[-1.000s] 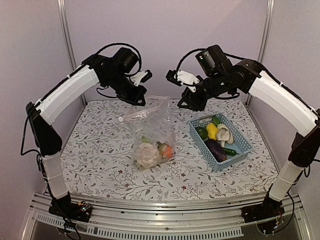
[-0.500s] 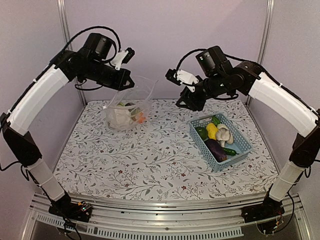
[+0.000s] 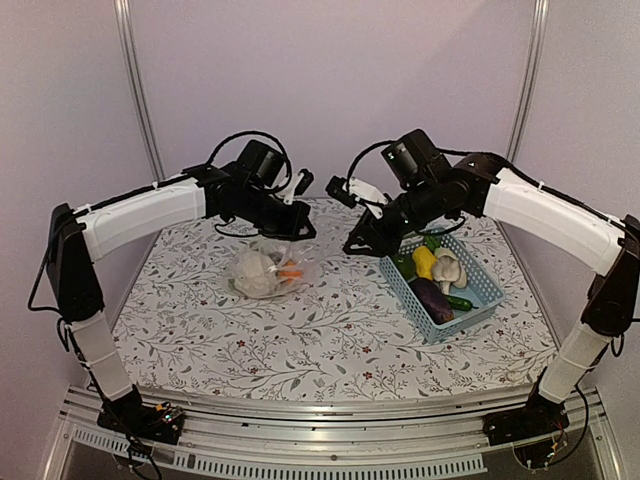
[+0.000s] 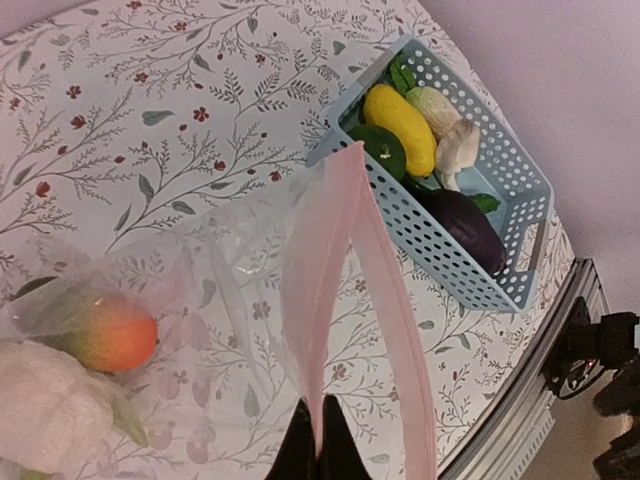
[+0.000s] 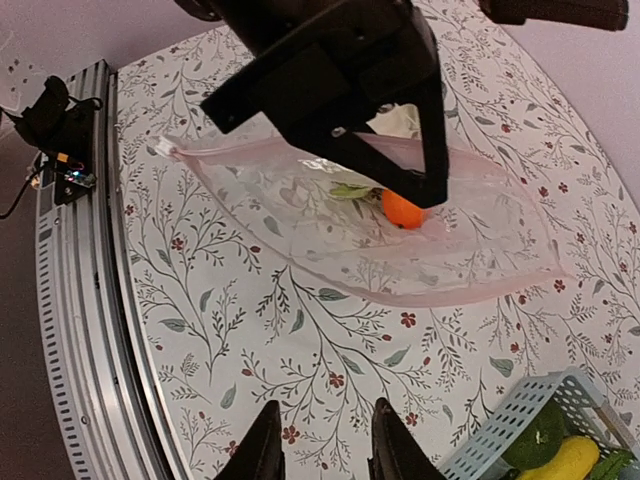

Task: Open the zip-top bag and remove the fake food
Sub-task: Adjust the zipper on the food storage bag at the center of the board.

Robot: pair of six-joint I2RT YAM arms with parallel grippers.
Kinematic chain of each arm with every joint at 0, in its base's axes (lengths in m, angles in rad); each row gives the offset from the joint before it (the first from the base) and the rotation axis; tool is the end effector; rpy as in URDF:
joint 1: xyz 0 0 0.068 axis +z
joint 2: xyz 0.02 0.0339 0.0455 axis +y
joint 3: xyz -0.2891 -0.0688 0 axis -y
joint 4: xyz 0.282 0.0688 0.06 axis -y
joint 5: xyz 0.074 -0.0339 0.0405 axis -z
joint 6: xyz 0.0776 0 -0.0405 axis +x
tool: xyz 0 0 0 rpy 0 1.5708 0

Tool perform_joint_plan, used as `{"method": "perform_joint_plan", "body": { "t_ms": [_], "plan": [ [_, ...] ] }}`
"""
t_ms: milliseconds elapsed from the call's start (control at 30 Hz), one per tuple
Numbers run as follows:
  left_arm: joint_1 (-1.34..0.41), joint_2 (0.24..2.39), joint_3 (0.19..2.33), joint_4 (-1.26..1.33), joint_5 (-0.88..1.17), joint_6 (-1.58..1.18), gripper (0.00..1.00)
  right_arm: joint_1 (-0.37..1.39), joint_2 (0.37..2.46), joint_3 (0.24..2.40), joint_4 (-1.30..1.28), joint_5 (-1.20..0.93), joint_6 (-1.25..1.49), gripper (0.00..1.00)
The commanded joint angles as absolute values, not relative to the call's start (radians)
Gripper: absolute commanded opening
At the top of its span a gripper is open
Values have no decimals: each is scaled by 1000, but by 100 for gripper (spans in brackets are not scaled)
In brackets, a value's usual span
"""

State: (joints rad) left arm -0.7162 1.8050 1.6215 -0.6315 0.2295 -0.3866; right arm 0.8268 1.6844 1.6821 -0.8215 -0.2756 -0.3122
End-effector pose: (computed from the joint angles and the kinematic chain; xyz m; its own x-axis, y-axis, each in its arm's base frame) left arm 0.3489 -0.3271 0.2934 -0.7938 0.2042 -0.5728 0.4942 0.7656 -0.4119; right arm 0.2797 0.3350 0.3510 -0.2170 -0.6721 -0.7079 -0.9456 0.3249 -0.0187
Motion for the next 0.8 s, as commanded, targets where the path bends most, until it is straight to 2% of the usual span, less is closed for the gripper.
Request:
{"method": "perform_joint_plan", "body": {
  "t_ms": [0,333,433,767],
  "plan": [
    [-715,1777,1607,-517,227,-451,0,820,1713,1688,-684,-421,-186,25],
    [-706,1697,1570,-482,199,-497,0,816,1935,1870,-589,-453,-24,18],
    [-702,1675,1548,-474,167,-521,0,801,1990,1849,-542,-450,18,14],
    [-656,1553,1383,-313,131,-659,0,787,2022,1727,-443,-476,123,13]
  ]
}}
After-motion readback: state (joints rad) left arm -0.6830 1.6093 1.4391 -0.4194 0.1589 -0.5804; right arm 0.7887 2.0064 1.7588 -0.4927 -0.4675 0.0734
